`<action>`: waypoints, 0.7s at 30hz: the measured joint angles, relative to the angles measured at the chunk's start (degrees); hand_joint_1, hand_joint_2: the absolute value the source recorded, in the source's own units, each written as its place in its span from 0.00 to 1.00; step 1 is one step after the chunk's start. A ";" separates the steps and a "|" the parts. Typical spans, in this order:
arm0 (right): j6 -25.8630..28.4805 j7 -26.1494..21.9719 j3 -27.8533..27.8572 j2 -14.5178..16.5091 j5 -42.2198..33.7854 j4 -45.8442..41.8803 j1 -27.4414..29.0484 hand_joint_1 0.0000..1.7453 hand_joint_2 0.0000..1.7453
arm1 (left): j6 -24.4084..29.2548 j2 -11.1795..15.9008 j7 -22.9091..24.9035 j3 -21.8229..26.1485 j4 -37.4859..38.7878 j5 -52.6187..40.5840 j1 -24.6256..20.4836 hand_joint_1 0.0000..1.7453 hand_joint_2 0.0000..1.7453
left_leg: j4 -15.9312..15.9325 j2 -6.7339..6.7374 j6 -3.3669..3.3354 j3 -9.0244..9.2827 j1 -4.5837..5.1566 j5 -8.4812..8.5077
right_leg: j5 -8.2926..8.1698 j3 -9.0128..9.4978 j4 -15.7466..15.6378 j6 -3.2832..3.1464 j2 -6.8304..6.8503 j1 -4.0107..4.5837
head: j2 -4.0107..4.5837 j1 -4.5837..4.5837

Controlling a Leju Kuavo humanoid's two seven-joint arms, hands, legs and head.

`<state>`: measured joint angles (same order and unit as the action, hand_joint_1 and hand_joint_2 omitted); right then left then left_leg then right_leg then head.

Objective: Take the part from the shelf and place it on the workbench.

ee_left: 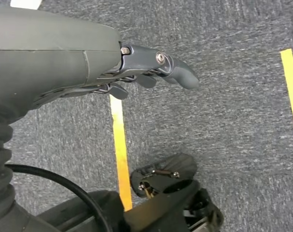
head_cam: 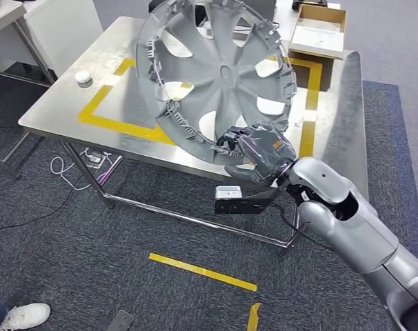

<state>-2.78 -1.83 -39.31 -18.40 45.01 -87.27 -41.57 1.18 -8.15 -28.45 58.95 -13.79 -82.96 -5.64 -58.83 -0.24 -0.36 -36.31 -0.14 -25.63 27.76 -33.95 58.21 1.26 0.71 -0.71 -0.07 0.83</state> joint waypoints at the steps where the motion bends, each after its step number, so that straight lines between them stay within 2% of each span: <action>1: -0.02 -0.02 -0.01 0.00 -0.01 0.12 0.01 1.00 1.00 | -0.10 0.02 -0.01 -0.08 0.00 0.02 0.04 0.00 1.00 | 0.17 -0.06 -0.34 0.06 -0.03 -0.10 | -0.05 -0.01 0.06 0.34 0.05 -0.04 | 0.00 -0.02; 3: -0.10 -0.04 -0.01 0.00 -0.08 0.41 -0.11 1.00 1.00 | -0.22 0.10 -0.01 -0.20 0.00 0.04 0.08 0.00 1.00 | 0.61 -0.21 -1.07 0.52 -0.19 -0.09 | 0.66 -0.74 1.49 0.88 -0.04 -0.14 | 0.01 -0.12; 4: -0.14 -0.03 -0.01 0.00 -0.12 0.57 -0.18 1.00 1.00 | -0.27 0.15 -0.01 -0.24 0.00 0.04 0.04 0.00 1.00 | 0.73 -0.28 -1.34 0.78 -0.26 -0.05 | 1.75 -1.87 3.49 0.96 -0.19 -0.16 | 0.01 -0.19; 7: -0.19 0.01 -0.17 0.00 -0.14 1.06 -0.09 1.00 1.00 | -0.41 0.18 -0.01 -0.29 0.01 0.04 0.04 0.00 1.00 | 0.69 -0.48 -1.82 0.96 -0.20 -0.26 | 5.61 -7.43 13.34 1.13 -0.55 -0.18 | 0.01 -0.25; 8: -0.19 -0.01 -0.28 0.00 -0.14 1.22 0.03 1.00 1.00 | -0.45 0.17 0.01 -0.30 0.02 0.04 0.11 0.00 1.00 | 0.65 -0.55 -1.89 1.07 -0.18 -0.42 | 5.69 -8.71 15.04 1.25 -0.58 -0.18 | 0.01 -0.25; 9: -0.19 -0.02 -0.39 0.00 -0.14 1.39 0.13 1.00 1.00 | -0.50 0.17 0.03 -0.31 0.03 0.04 0.19 0.00 1.00 | 0.60 -0.65 -1.89 1.26 -0.18 -0.60 | 4.73 -9.03 14.77 1.34 -0.59 -0.19 | 0.01 -0.27; 10: -0.19 -0.03 -0.47 0.00 -0.14 1.55 0.20 1.00 1.00 | -0.56 0.17 0.05 -0.31 0.04 0.04 0.26 0.00 1.00 | 0.56 -0.76 -1.80 1.56 -0.19 -0.85 | 2.71 -8.23 12.29 1.38 -0.58 -0.21 | 0.01 -0.27; 11: -0.19 -0.04 -0.51 -0.01 -0.14 1.67 0.25 1.00 1.00 | -0.61 0.16 0.08 -0.31 0.04 0.05 0.29 0.00 1.00 | 0.52 -0.86 -1.64 1.95 -0.22 -1.16 | 0.33 -6.75 8.51 1.34 -0.58 -0.23 | 0.01 -0.28; 12: -0.20 -0.02 -0.54 -0.01 -0.14 1.80 0.26 1.00 1.00 | -0.63 0.16 0.10 -0.32 0.04 0.07 0.29 0.00 1.00 | 0.50 -0.94 -1.41 2.25 -0.18 -1.43 | -1.20 -5.30 5.09 1.24 -0.62 -0.16 | 0.01 -0.25; 13: -0.21 0.01 -0.58 -0.01 -0.15 1.91 0.21 1.00 1.00 | -0.58 0.16 0.13 -0.32 0.04 0.09 0.24 0.00 1.00 | 0.47 -0.98 -1.14 2.38 -0.15 -1.69 | -1.83 -3.91 2.32 0.98 -0.67 -0.06 | 0.00 -0.25; 14: -0.22 0.02 -0.64 -0.01 -0.16 1.98 0.20 1.00 1.00 | -0.50 0.15 0.15 -0.33 0.05 0.11 0.23 0.00 1.00 | 0.49 -0.97 -0.84 2.42 -0.11 -1.87 | -1.87 -3.18 0.83 0.65 -0.70 0.05 | 0.00 -0.17; 18: -0.21 0.02 -0.73 -0.10 -0.16 2.12 0.27 1.00 1.00 | -0.20 0.16 0.19 -0.42 0.07 0.16 0.32 0.00 1.00 | -0.67 -0.82 0.28 2.64 -0.02 -2.64 | -1.20 -1.43 -0.31 -0.92 -0.60 -0.10 | 0.01 0.06; 19: -0.16 0.07 -0.70 -0.13 -0.14 2.14 0.26 1.00 1.00 | -0.16 0.19 0.19 -0.43 0.07 0.18 0.29 0.00 1.00 | -2.64 -0.69 0.59 1.80 -0.09 -3.47 | -0.99 -0.82 -0.45 -1.22 -0.58 -0.23 | 0.01 0.20; 21: -0.12 0.07 -0.73 -0.13 -0.24 2.18 0.20 1.00 1.00 | -0.07 0.20 0.19 -0.45 0.07 0.21 0.25 0.00 1.00 | -9.42 -0.43 1.15 -1.81 -0.26 -5.98 | -0.37 0.12 -0.56 -1.63 -0.53 -0.25 | 0.01 0.46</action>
<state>-2.90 -1.76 -40.04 -18.53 44.77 -85.09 -41.38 1.11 -7.96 -28.26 58.50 -13.73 -82.76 -5.39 -68.25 -0.67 0.79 -38.13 -0.41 -31.61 27.39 -33.83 57.65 -0.37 0.18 -0.96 -0.07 1.29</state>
